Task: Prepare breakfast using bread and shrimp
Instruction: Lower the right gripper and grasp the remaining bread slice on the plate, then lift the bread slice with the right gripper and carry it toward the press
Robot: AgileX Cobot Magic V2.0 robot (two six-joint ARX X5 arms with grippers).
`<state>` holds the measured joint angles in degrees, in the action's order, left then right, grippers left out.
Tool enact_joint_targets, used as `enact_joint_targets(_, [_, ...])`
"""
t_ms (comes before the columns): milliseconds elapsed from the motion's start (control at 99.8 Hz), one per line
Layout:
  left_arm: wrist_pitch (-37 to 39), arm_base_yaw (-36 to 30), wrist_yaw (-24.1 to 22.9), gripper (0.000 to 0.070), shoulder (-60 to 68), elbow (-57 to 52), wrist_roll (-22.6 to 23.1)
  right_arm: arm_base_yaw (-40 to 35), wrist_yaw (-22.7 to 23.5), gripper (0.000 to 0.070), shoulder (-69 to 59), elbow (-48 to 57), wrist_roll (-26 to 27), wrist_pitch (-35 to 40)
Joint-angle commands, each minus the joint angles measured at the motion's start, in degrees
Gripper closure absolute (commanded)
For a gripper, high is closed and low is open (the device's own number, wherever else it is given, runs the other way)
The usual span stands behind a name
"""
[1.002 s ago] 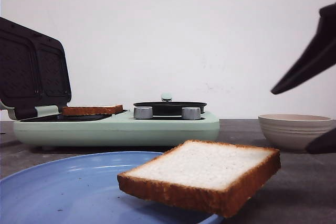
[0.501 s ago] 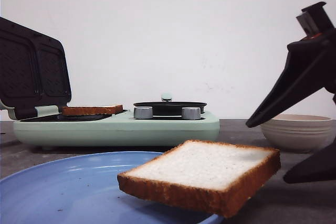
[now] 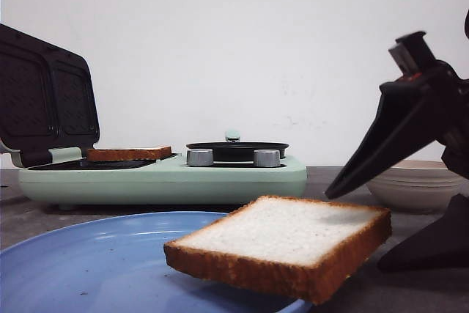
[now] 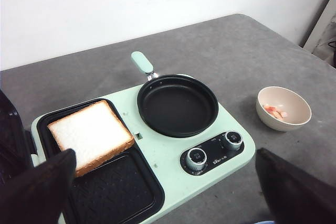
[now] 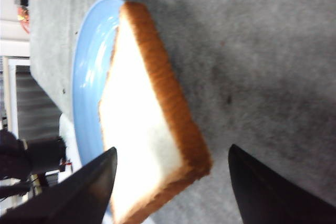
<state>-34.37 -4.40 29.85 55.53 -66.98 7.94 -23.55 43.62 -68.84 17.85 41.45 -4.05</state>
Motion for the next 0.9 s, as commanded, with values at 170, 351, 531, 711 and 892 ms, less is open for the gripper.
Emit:
enact_joint_targets(170, [0.6,-0.2,0.0,0.0073,0.2,-0.6,-0.4,-0.4,-0.2,0.0569,-0.8,0.1,0.2,-1.6])
enact_joint_targets(351, [0.6,-0.2,0.0,0.0073,0.2,-0.6,-0.3,-0.4,-0.2,0.0697,-0.8,0.1,0.2,-2.8])
enact_joint_targets(531, [0.6,-0.2,0.0,0.0073,0.1,-0.6,-0.3,-0.4,1.0,0.0697,-0.7,0.1,1.5,-7.1])
enact_joint_targets(711, [0.6,-0.2,0.0,0.0073,-0.2,-0.6,-0.3,-0.4,4.0,0.0697,-0.7,0.3,7.3,-16.8])
enact_joint_targets(892, [0.6,-0.2,0.0,0.0073,-0.2,-0.6,-0.3,-0.4,4.4,0.0697,-0.7,0.3,14.0,-25.9])
